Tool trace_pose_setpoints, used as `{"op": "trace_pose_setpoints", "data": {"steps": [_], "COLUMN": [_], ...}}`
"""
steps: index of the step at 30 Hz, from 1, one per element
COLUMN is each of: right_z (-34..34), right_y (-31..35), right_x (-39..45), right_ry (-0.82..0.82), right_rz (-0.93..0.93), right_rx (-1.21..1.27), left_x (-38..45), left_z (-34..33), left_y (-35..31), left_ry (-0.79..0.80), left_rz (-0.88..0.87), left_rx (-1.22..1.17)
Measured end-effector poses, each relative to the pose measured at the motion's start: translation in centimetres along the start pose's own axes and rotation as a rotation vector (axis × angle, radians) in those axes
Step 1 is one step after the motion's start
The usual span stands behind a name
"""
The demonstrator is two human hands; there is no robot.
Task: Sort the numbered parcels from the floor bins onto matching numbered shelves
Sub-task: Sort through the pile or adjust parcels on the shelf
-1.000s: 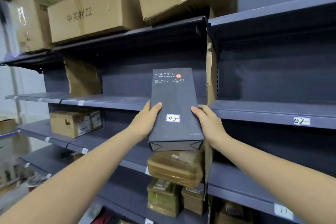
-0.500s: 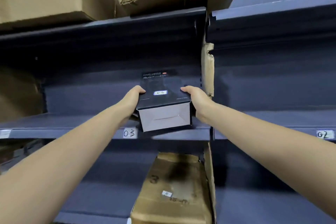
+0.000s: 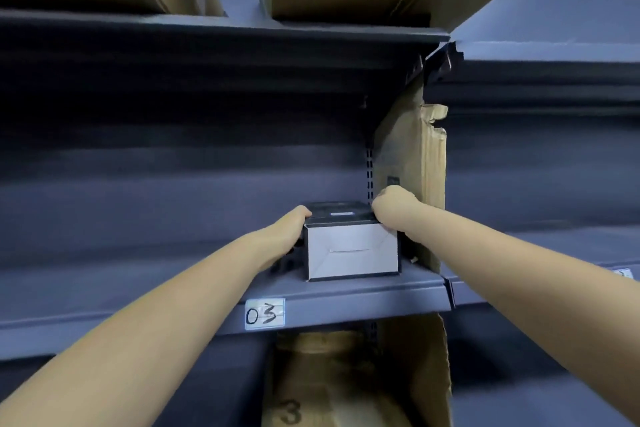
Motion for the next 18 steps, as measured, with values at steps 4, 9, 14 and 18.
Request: {"op": "trace_pose_setpoints", "data": {"steps": [4, 9, 14, 18], "right_z": [0.8, 1.1, 1.9, 1.8], "right_y": [-0.1, 0.4, -1.1, -0.2], "right_x": [1.4, 1.6, 3.3, 2.6], "right_ry": [-0.069, -0.123, -0.192, -0.164], "right_rz": [-0.007, -0.009, -0.014, -0.026], "right_rx": [-0.154, -0.151, 0.04, -0.041], "left_x": [1.3, 2.1, 2.3, 1.7], "left_z": [-0.5, -1.0, -1.5, -1.4], "left_y": [0.1, -0.1, -0.6, -1.0], "left_ry": [0.043, 0.075, 0.085, 0.094], "left_rz": [-0.001, -0.018, -0.016, -0.017], "left_rx": [0.025, 0.056, 0.089, 0.127]}}
Point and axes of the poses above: each hand's wrist, its own x-axis towards the middle knuckle, its own z-axis out of the back of the hand, y = z × x, the point moved 10 cm from there along x, towards the middle knuckle, and after that the axes turned 13 degrees about x, right-handed, at the moved point
